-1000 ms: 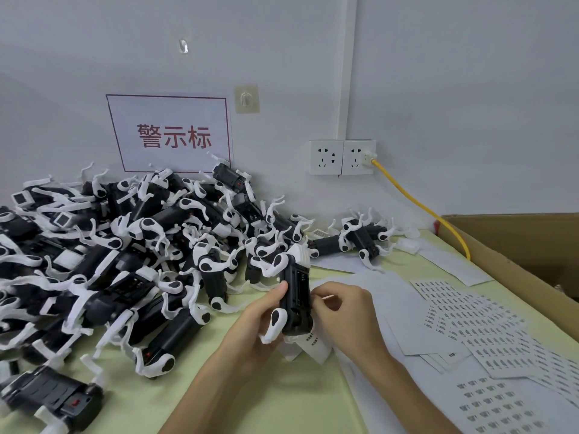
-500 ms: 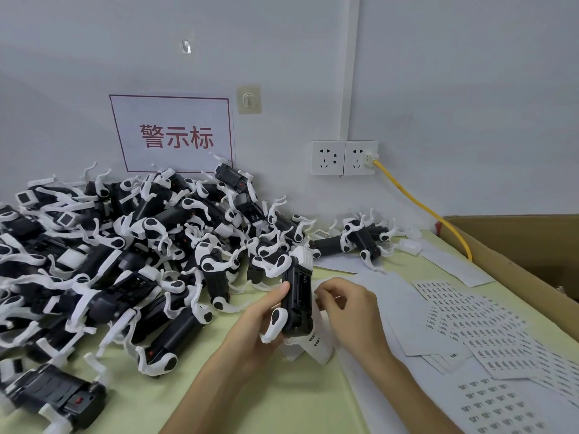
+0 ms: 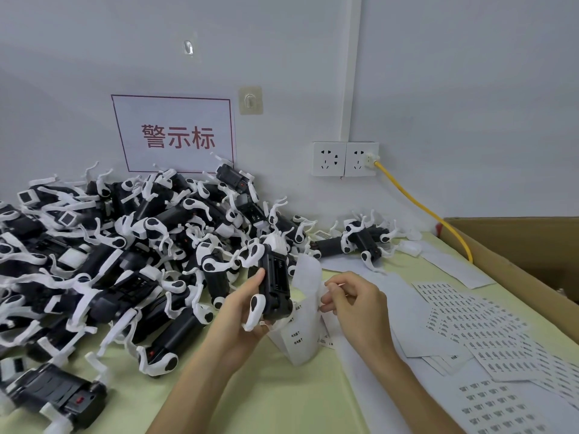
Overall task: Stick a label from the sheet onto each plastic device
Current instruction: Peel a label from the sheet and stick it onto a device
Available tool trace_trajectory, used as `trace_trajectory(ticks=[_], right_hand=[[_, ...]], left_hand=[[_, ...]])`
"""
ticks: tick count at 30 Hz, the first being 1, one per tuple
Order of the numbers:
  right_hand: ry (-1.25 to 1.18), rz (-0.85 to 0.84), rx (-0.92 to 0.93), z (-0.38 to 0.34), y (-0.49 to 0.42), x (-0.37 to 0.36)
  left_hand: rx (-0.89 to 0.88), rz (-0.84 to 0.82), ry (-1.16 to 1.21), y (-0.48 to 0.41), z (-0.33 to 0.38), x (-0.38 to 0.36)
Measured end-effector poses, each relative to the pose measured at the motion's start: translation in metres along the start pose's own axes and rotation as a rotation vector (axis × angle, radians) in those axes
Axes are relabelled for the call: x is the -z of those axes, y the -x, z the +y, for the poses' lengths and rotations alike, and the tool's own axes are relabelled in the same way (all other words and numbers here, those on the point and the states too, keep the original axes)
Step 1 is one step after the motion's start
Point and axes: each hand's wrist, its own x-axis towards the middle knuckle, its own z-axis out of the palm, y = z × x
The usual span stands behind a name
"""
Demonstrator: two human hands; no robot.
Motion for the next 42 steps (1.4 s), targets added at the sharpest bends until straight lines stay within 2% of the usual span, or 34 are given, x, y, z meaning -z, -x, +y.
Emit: trace_trajectory(ticks=[6, 9, 13, 16, 25, 31, 36, 42], right_hand=[[-0.035, 0.035, 0.012, -0.003, 0.000, 0.001], [-0.030, 0.043, 0.026, -0.003, 0.000, 0.001], [-0.030, 0.037, 0.059, -0.002, 0.001, -0.001], [-0.015, 0.022, 0.140, -0.003, 0.004, -0.003], [0.083, -0.131, 0.333, 0.001, 0.010, -0.009], [0.063, -0.195, 0.338, -0.002, 0.010, -0.008], [0.016, -0.203, 0.323, -0.003, 0.011, -0.009], [-0.014, -0.152, 0.346, -0.009, 0.010, -0.007]], left_hand=[[-0.063, 0.001, -0.004, 0.001, 0.004, 0.003], [-0.101, 0.010, 0.194, 0.000, 0.014, 0.011], [-0.046, -0.189, 0.307, 0.003, 0.023, 0.014], [-0.029, -0.258, 0.368, 0.005, 0.017, 0.005], [-0.083, -0.280, 0.445, 0.007, 0.011, -0.006], [-0.129, -0.283, 0.522, 0.006, 0.012, -0.002], [-0.157, -0.251, 0.511, 0.007, 0.014, -0.003], [-0.170, -0.252, 0.340, 0.014, 0.016, -0.006]])
